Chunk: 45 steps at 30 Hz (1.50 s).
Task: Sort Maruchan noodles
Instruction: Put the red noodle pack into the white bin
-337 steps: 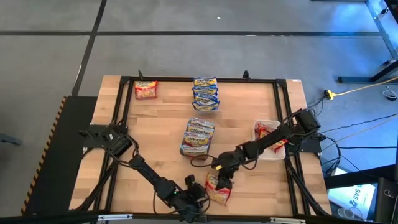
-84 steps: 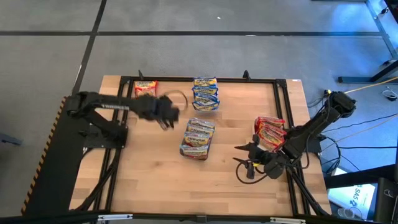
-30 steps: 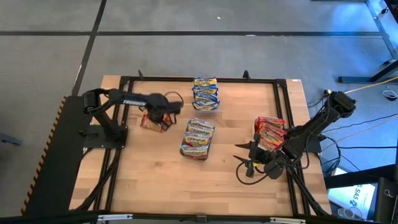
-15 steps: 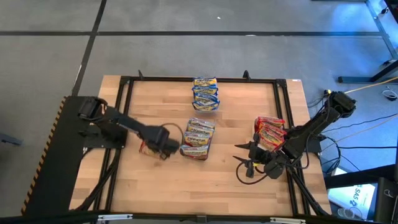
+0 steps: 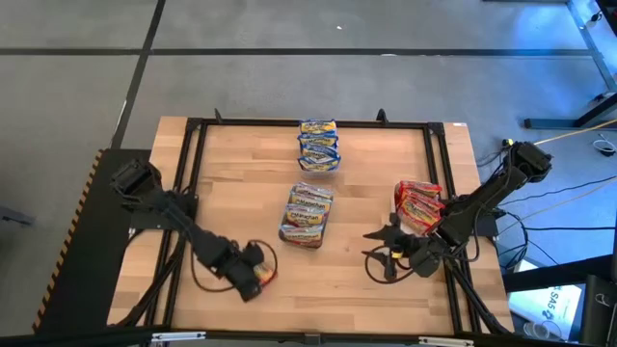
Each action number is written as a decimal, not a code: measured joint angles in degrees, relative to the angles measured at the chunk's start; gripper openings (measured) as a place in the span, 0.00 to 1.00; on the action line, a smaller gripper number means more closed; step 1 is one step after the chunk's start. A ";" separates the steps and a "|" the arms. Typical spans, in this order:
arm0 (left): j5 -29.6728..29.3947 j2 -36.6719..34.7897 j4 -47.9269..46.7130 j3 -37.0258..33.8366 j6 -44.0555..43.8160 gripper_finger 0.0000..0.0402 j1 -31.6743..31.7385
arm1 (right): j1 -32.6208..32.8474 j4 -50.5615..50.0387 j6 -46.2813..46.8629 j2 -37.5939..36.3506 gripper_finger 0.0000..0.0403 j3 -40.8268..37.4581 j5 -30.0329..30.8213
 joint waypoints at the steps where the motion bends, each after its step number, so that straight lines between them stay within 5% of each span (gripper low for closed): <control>1: -1.23 0.33 2.05 0.00 1.38 0.03 -0.82 | 0.00 -0.01 0.73 0.00 0.49 0.00 -0.96; 10: -6.39 7.53 23.89 0.06 15.44 0.03 -3.08 | 0.02 6.33 3.70 1.35 0.49 0.02 -6.38; 20: -9.97 12.44 42.09 -0.11 26.47 0.03 -1.17 | 0.03 27.84 4.16 14.17 0.49 0.82 -12.83; 32: -13.73 11.05 34.74 7.03 37.11 0.03 -0.17 | -0.12 19.14 1.82 28.75 0.49 21.36 -17.18; 38: -14.42 8.30 26.74 9.49 30.25 0.03 -4.94 | -0.83 14.84 4.36 29.83 0.49 26.41 -9.50; 45: -20.44 11.54 26.23 9.44 23.59 0.03 -10.83 | -6.79 9.84 12.96 31.94 0.50 26.51 -19.23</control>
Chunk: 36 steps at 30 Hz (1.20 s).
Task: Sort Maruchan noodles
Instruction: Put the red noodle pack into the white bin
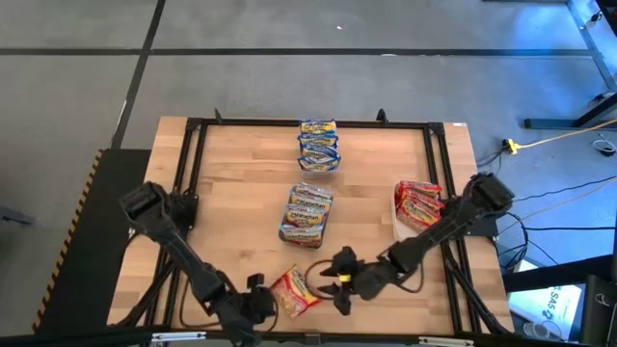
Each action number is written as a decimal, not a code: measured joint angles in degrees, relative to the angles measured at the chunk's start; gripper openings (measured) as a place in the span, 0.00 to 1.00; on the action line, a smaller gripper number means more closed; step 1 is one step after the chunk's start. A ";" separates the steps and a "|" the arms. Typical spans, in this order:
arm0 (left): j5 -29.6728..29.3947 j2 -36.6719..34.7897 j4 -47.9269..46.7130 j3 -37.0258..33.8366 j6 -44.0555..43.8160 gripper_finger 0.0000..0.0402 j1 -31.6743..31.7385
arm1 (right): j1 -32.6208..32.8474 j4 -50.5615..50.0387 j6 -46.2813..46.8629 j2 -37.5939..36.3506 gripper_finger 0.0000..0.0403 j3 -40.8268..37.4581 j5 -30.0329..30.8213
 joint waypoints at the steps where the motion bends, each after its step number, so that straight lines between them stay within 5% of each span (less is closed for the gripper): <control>1: -0.63 0.50 -0.06 0.00 -0.44 0.03 -0.32 | -0.78 0.06 0.91 0.94 0.51 -0.01 -2.10; 7: -0.92 4.63 0.21 0.02 -1.89 0.03 -0.89 | -4.86 4.61 5.71 8.12 0.69 -0.04 -11.48; 13: -2.99 7.53 0.65 0.11 -1.68 0.03 -0.27 | -7.97 7.11 9.35 12.66 0.81 -0.04 -14.42; 36: -8.85 9.95 3.87 0.17 4.53 0.03 3.61 | -8.64 24.24 12.38 18.69 0.79 0.05 -18.95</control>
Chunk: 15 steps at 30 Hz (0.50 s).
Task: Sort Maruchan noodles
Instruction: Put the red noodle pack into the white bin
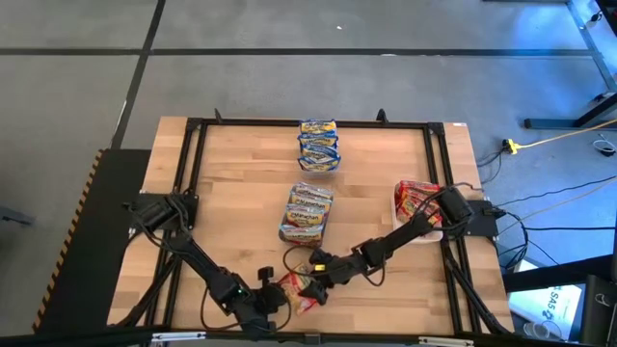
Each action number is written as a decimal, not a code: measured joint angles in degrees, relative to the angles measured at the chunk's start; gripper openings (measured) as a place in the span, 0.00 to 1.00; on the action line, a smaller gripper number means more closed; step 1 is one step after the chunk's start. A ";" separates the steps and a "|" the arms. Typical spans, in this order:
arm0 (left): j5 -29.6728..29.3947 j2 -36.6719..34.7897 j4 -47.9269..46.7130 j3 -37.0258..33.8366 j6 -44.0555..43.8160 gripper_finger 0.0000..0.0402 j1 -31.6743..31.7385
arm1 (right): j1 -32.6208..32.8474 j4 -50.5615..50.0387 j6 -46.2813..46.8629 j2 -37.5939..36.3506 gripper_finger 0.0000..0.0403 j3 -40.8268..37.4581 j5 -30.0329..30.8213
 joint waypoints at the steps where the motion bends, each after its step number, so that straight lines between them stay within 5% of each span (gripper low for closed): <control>1: -0.42 0.04 0.24 0.00 0.16 0.03 0.00 | 0.03 0.69 -0.45 0.05 0.79 -0.04 -0.14; 9: -1.73 0.32 3.86 -0.11 4.53 0.03 0.74 | 0.07 -0.94 -3.03 0.12 0.77 2.54 -0.02; 15: -1.18 0.32 4.49 -0.13 5.14 0.03 1.12 | 0.09 -6.86 -7.67 0.10 0.59 5.69 0.06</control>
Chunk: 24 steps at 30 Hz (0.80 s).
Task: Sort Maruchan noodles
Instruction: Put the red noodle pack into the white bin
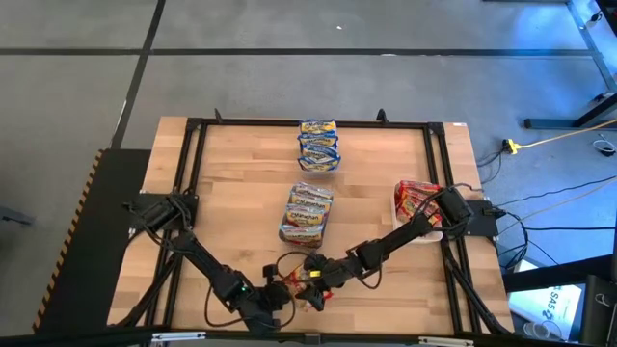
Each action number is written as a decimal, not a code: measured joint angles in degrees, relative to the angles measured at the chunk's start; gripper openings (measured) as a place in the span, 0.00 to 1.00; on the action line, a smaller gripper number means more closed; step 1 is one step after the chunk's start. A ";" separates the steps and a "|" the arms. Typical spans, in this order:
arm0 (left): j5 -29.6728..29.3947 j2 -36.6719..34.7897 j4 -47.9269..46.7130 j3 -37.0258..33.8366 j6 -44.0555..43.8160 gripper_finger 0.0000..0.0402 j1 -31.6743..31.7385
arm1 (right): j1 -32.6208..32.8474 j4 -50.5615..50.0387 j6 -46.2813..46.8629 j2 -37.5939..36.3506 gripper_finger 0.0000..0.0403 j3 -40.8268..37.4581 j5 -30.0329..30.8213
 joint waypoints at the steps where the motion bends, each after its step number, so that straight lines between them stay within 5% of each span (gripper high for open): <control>1: 0.10 0.00 0.01 0.00 -0.03 0.03 -0.19 | 0.02 -1.36 -0.91 0.00 0.54 0.55 0.01; 9: 1.83 -1.38 -0.36 0.17 -2.21 0.03 -2.95 | 0.50 -9.05 -7.80 -2.08 0.22 3.17 -2.65; 16: 1.73 -2.78 1.14 0.24 -4.83 0.03 -5.17 | 3.81 -21.12 -13.30 -10.55 0.22 3.19 0.62; 24: 1.70 -2.82 1.68 0.22 -7.12 0.03 -5.10 | 8.03 -49.90 -15.43 -24.18 0.23 3.17 9.13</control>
